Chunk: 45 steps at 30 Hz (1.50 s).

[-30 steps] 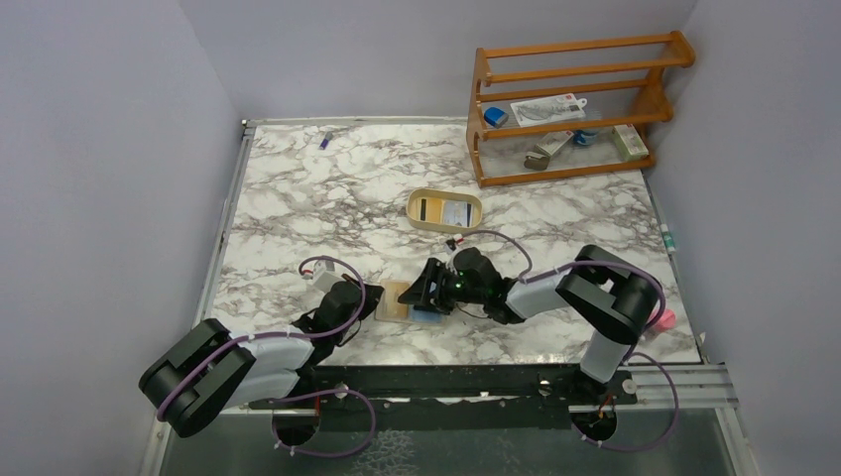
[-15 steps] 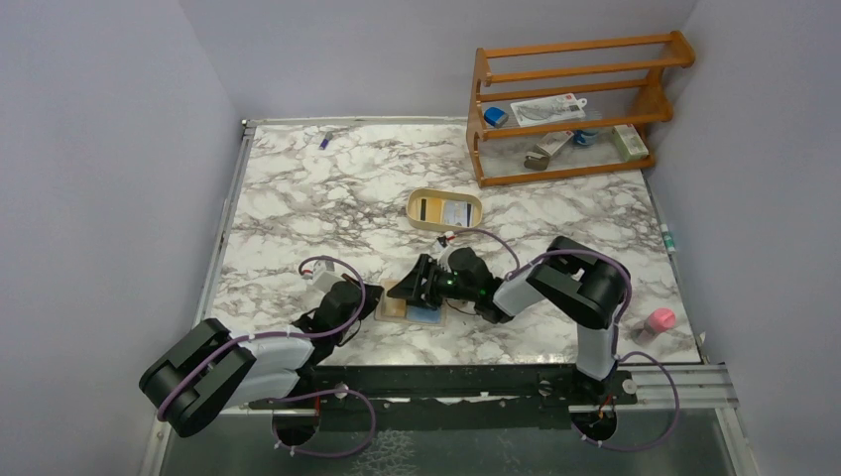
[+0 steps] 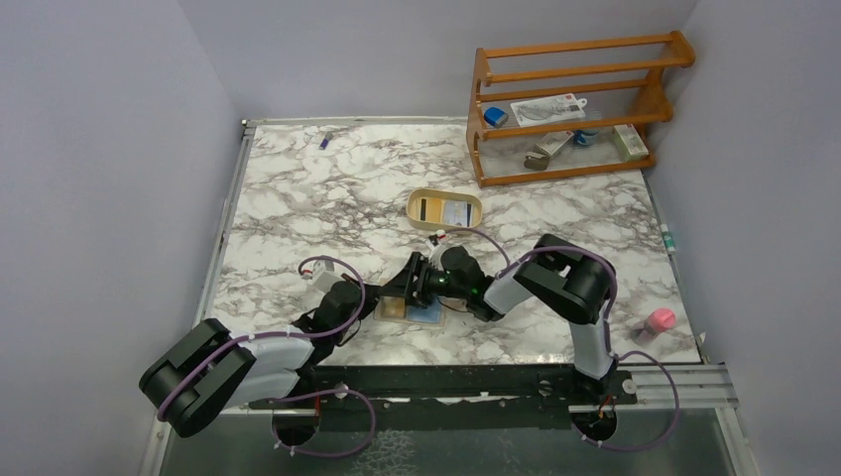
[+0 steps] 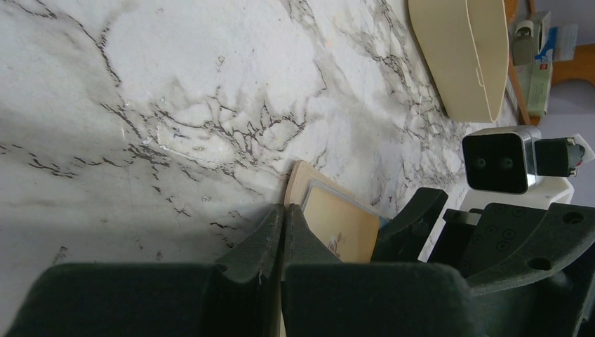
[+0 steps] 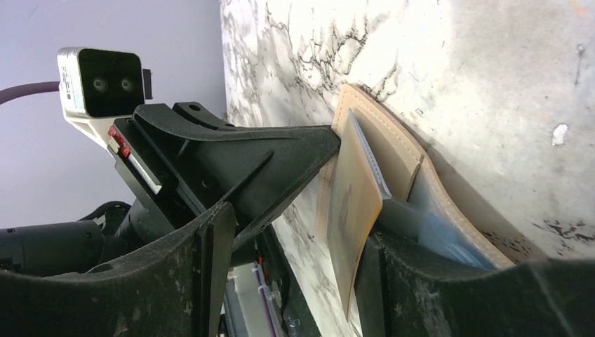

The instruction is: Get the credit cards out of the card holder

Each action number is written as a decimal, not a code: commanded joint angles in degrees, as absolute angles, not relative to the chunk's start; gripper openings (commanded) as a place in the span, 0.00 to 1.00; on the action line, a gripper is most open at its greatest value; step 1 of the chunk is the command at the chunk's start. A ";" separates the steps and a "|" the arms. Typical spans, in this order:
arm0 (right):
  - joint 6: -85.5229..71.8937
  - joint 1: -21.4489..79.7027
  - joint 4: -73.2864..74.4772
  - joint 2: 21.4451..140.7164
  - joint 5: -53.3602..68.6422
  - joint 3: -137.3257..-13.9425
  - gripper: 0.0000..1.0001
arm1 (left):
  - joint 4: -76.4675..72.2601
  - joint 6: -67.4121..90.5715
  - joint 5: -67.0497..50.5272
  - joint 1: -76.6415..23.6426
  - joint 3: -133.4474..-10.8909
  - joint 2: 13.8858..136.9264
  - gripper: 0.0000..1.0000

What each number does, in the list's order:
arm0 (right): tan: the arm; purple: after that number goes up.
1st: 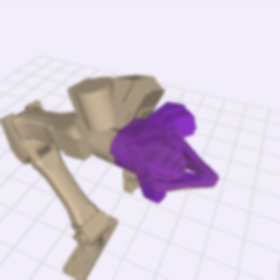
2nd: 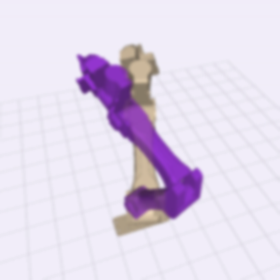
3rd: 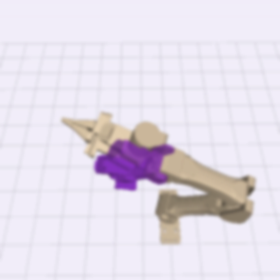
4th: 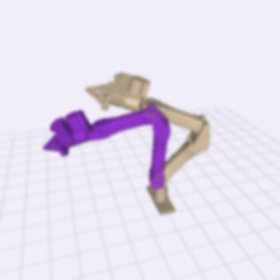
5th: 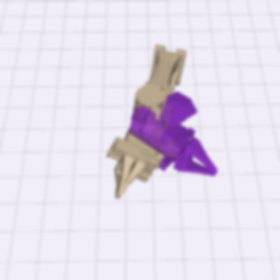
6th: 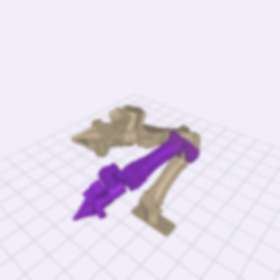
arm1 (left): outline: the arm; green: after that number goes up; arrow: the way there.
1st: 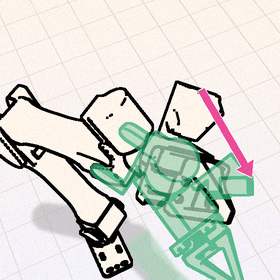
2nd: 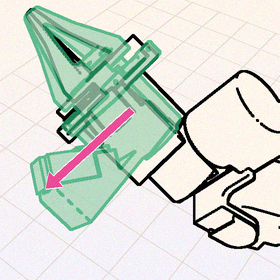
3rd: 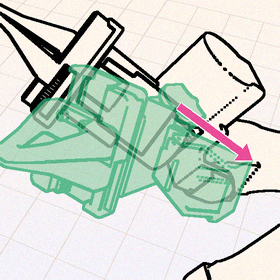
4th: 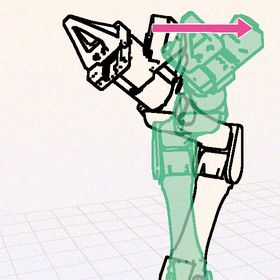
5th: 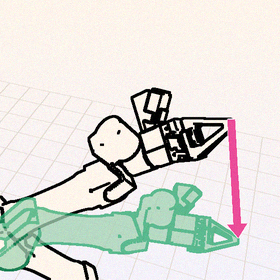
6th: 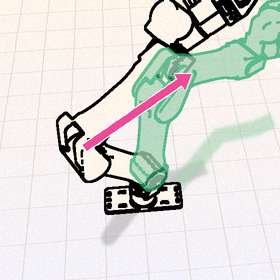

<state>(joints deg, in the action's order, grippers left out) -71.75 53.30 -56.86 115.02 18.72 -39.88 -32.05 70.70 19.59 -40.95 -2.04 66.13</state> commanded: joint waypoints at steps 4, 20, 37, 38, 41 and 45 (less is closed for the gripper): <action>-68.91 54.40 -41.93 111.85 19.80 -44.88 0.65 | -21.75 69.52 17.49 -41.36 2.95 68.15 0.00; -66.15 54.25 -24.43 109.15 22.85 -54.73 0.65 | -21.01 69.79 17.58 -41.37 2.81 68.33 0.00; -64.28 51.47 -23.61 101.93 23.89 -49.77 0.66 | -20.85 69.61 17.58 -41.36 2.64 68.59 0.00; -64.18 51.30 -23.62 101.69 24.06 -49.04 0.66 | -20.83 69.54 17.56 -41.39 2.64 68.62 0.00; -63.93 50.71 -24.39 100.65 24.28 -46.71 0.66 | -20.83 69.52 17.57 -41.36 2.56 68.64 0.00; -63.42 49.98 -25.09 99.55 24.74 -44.57 0.66 | -20.77 69.52 17.58 -41.39 2.38 68.87 0.00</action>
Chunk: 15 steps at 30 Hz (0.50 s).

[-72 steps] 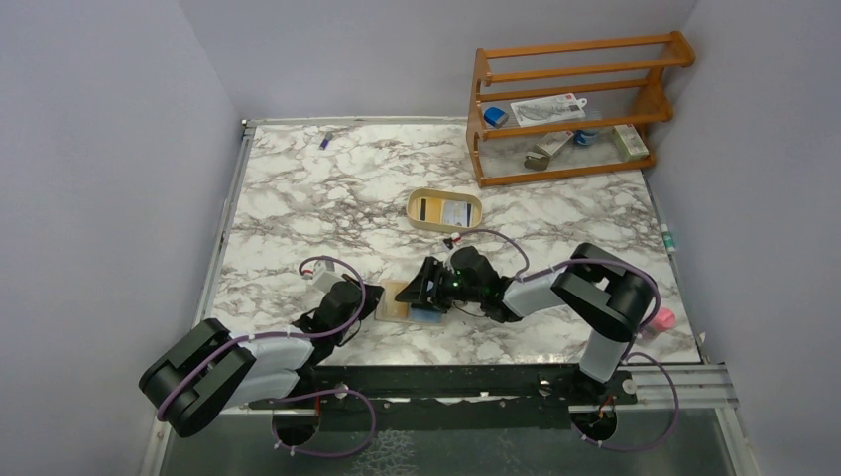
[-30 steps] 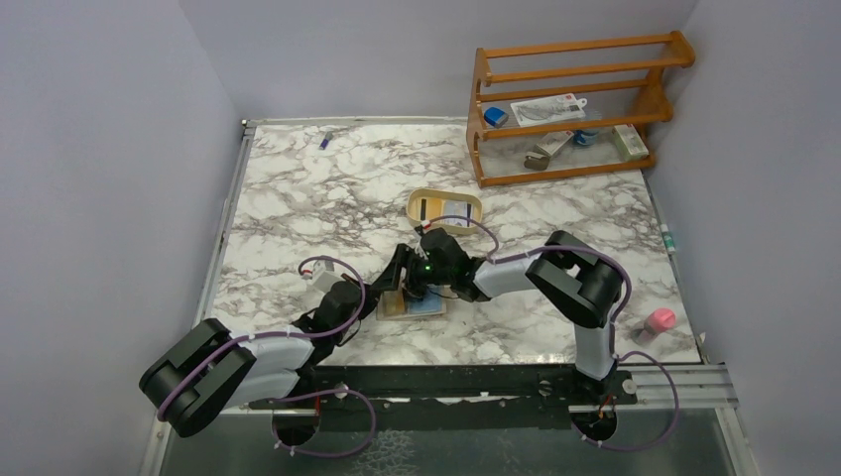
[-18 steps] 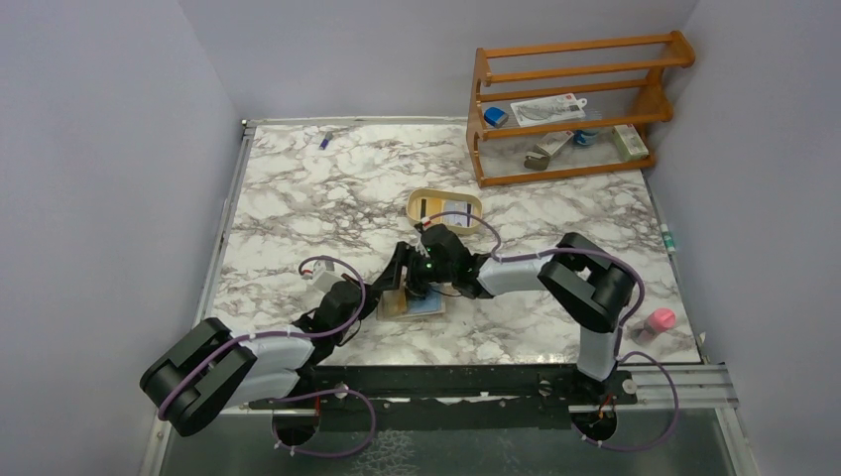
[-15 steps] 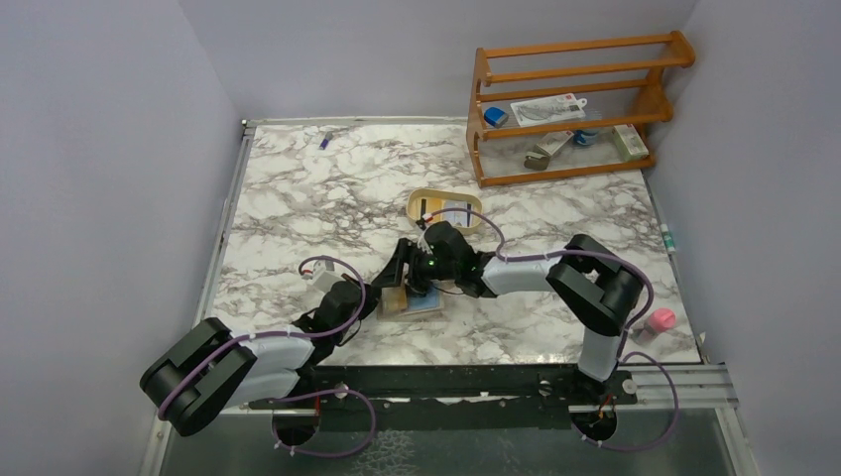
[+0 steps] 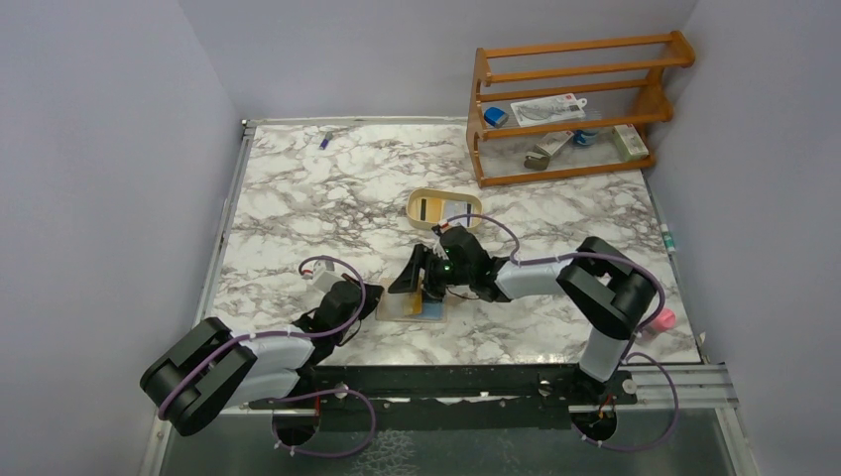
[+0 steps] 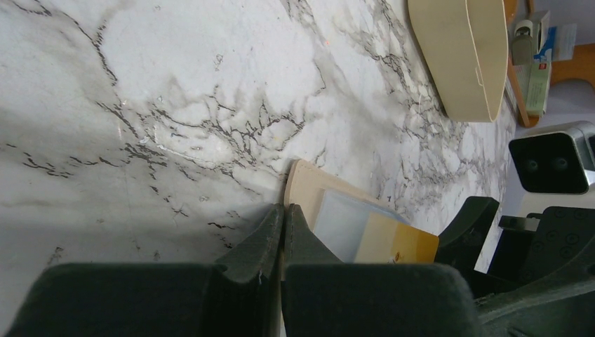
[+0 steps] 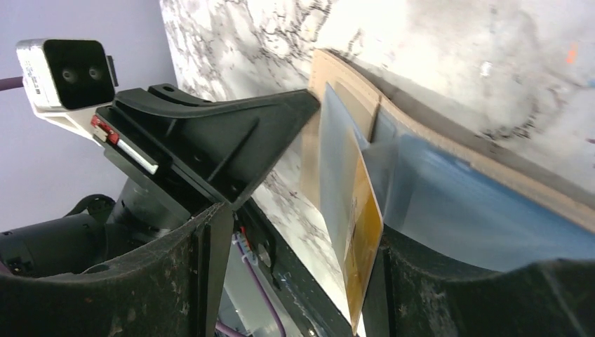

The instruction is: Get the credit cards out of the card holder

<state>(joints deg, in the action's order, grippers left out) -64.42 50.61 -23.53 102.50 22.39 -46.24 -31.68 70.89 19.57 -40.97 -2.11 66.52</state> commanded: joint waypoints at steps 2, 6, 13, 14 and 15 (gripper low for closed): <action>-63.34 49.63 -25.29 99.29 24.99 -43.83 0.65 | -20.68 69.44 17.58 -41.40 2.24 69.03 0.00; -62.66 49.00 -25.78 98.43 25.32 -41.98 0.64 | -20.62 69.46 17.58 -41.38 2.20 69.21 0.00; -61.77 47.45 -26.48 96.48 24.78 -37.55 0.41 | -20.52 69.37 17.58 -41.39 2.02 69.38 0.00; -61.80 47.33 -26.72 96.38 24.65 -37.09 0.34 | -20.48 69.30 17.58 -41.35 1.94 69.47 0.00; -61.72 47.25 -26.61 96.29 24.43 -36.87 0.28 | -20.48 69.31 17.58 -41.39 1.93 69.50 0.00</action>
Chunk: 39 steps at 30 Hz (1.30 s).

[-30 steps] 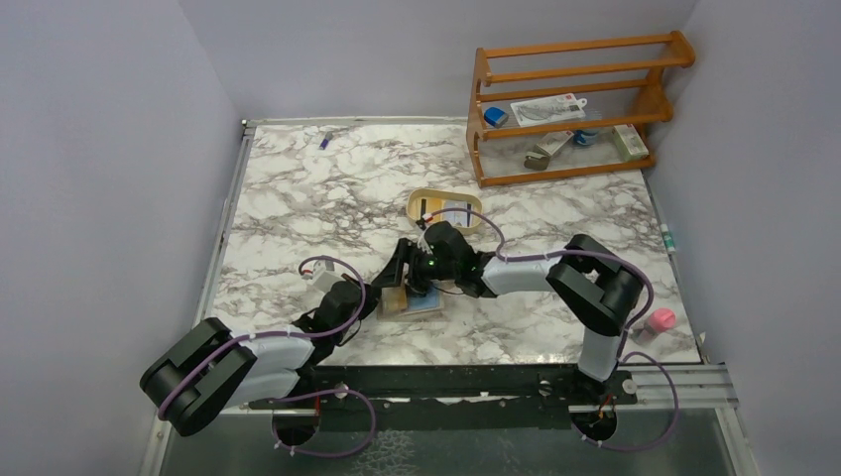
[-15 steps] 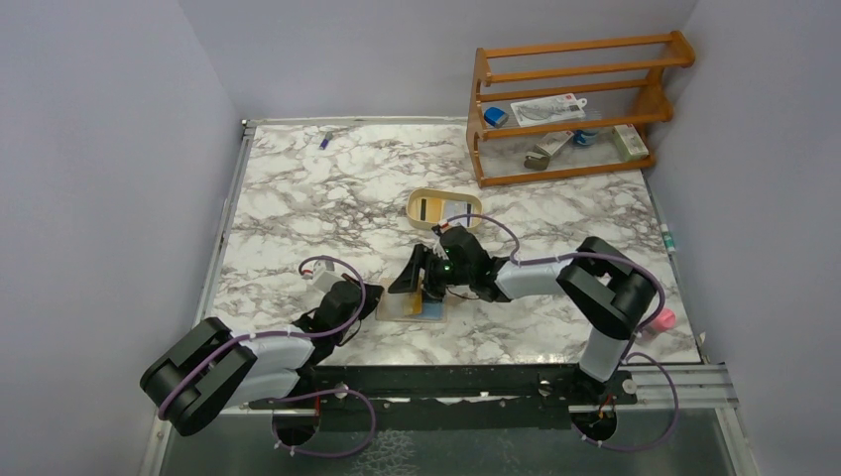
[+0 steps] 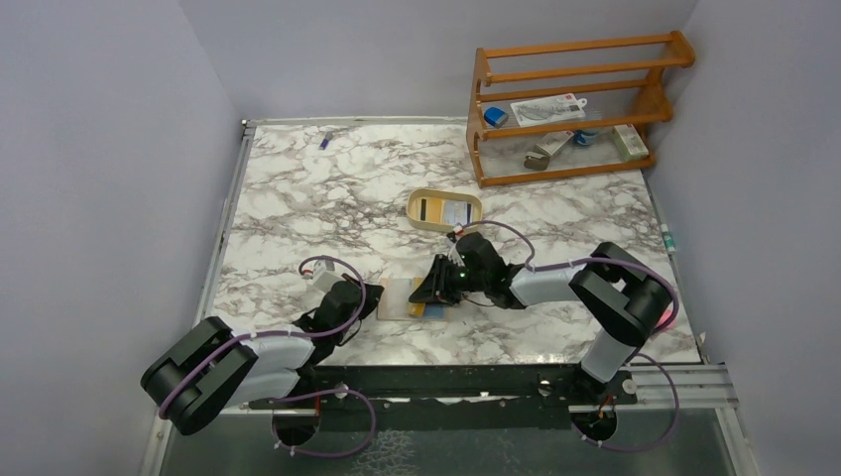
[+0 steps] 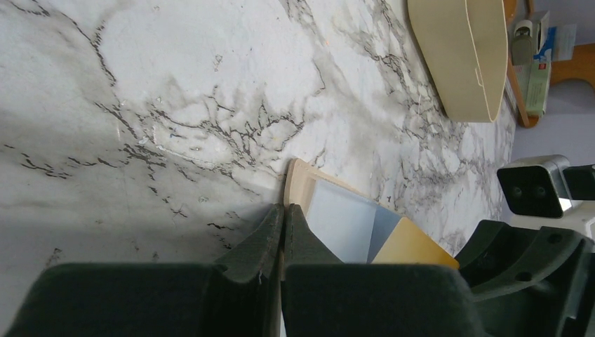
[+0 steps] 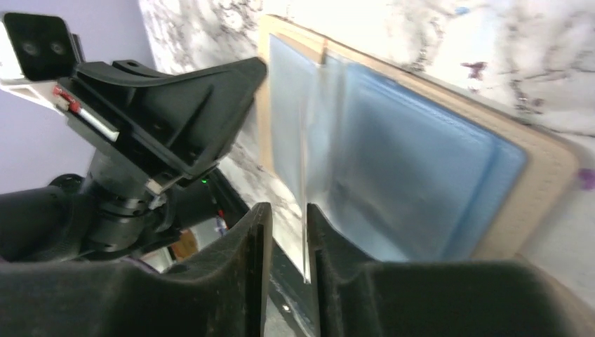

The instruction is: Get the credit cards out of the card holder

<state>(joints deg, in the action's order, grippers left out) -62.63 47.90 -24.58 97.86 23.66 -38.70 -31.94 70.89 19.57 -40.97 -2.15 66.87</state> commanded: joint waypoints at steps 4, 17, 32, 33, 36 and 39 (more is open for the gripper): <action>-61.33 46.77 -25.62 95.67 24.23 -35.82 0.01 | -20.43 69.22 17.49 -41.37 1.93 69.50 0.00; -52.78 42.02 -7.81 82.42 16.75 -37.09 0.01 | -20.33 69.01 17.35 -41.40 1.91 69.44 0.00; -32.79 27.96 9.48 108.14 30.23 -78.55 0.01 | -20.45 67.78 16.46 -41.36 2.02 69.12 0.00; -32.21 27.95 11.20 110.34 30.31 -80.77 0.01 | -20.41 67.69 16.44 -41.39 2.02 69.14 0.00; -32.24 27.71 10.32 113.26 29.46 -82.01 0.01 | -20.39 67.45 16.29 -41.39 2.02 69.04 0.00; -32.74 26.82 7.66 113.51 28.87 -80.09 0.01 | -20.40 67.24 16.17 -41.40 2.02 69.17 0.00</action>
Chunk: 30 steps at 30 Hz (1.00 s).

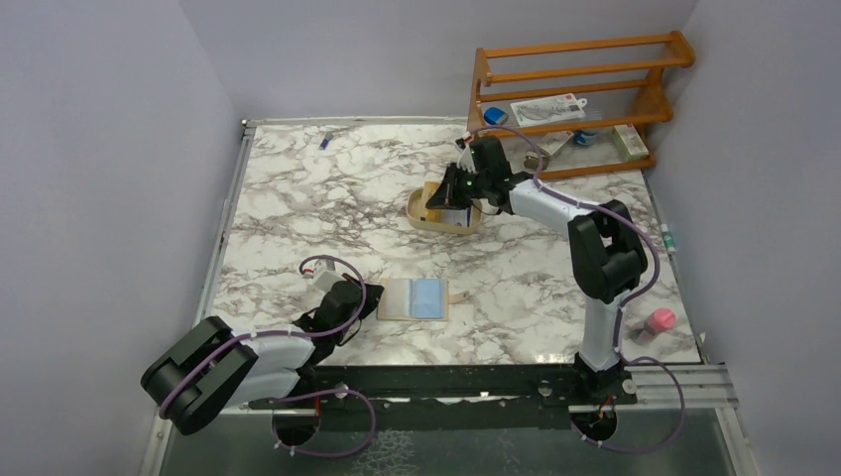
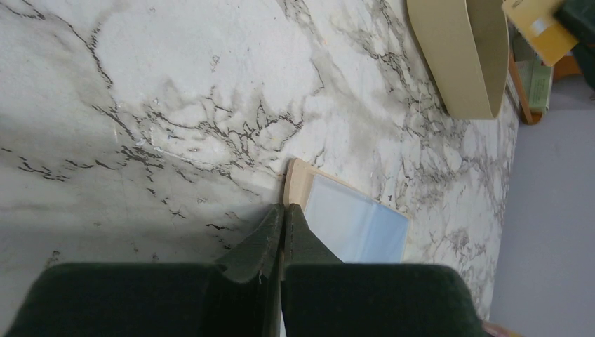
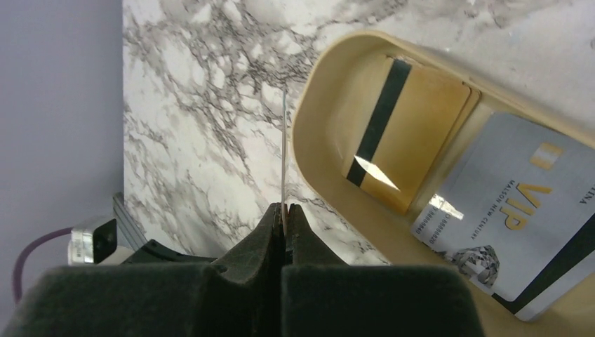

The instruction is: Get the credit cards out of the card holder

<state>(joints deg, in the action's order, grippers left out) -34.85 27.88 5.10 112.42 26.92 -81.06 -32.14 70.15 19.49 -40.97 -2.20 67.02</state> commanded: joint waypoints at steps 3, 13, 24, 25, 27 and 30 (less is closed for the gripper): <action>-33.13 25.38 4.84 113.61 29.34 -78.08 0.01 | -20.41 67.02 16.14 -41.35 1.81 69.51 0.00; -32.61 24.61 2.37 119.18 29.87 -80.60 0.01 | -20.33 66.27 16.05 -41.40 0.78 70.90 0.00; -34.59 24.61 -2.71 122.43 34.94 -82.37 0.01 | -19.75 66.27 16.13 -41.40 0.37 71.43 0.00; -34.67 24.65 -3.32 122.48 35.71 -82.52 0.01 | -19.71 66.20 16.10 -41.37 0.28 71.65 0.00; -34.80 24.62 -3.76 122.98 37.67 -83.45 0.01 | -19.75 66.12 16.01 -41.39 0.25 71.88 0.00; -35.30 24.61 -3.65 124.68 40.86 -85.25 0.01 | -19.69 66.09 16.08 -41.39 0.18 72.04 0.00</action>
